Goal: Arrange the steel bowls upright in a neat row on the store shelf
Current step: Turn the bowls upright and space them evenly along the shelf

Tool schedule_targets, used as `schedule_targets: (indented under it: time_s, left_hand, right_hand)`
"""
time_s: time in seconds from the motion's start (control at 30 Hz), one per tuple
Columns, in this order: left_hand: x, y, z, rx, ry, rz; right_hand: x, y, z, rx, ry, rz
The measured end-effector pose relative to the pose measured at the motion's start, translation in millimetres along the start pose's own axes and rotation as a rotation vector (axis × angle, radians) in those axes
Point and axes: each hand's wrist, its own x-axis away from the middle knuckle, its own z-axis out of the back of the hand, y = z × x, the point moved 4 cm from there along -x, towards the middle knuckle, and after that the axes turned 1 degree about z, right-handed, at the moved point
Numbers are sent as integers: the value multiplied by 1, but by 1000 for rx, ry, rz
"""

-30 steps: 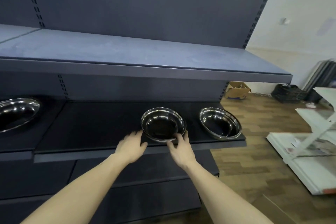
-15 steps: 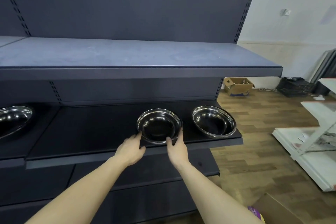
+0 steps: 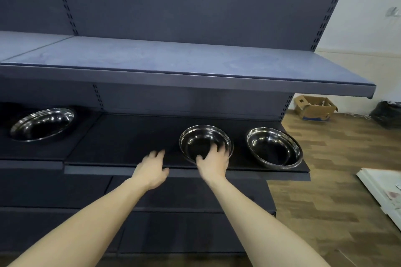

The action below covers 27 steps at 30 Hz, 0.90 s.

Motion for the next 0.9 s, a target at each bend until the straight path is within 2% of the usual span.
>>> schedule_targets:
  time_s: [0.07,0.17,0.3,0.57,0.7,0.9]
  left_hand:
    - [4,-15,4,-4,4,25]
    - [6,-40,11,-10,13,55]
    - [5,-80,26,-34,28,97]
    - [7,-202,72,-365,109,117]
    - [9,-274,93,-355,115,160]
    - [21,-376,119,-285,110,239]
  right_hand:
    - [5,-7,-13,102,-49,-9]
    - [19,-18,-37,243,-58,106]
    - [30,-57,-67,220,-94,237]
    - [55,-183,-162,357,-304,494]
    - [60,-234,-206,339,-381,462]
    - [66,-297,-279,174,-476,342]
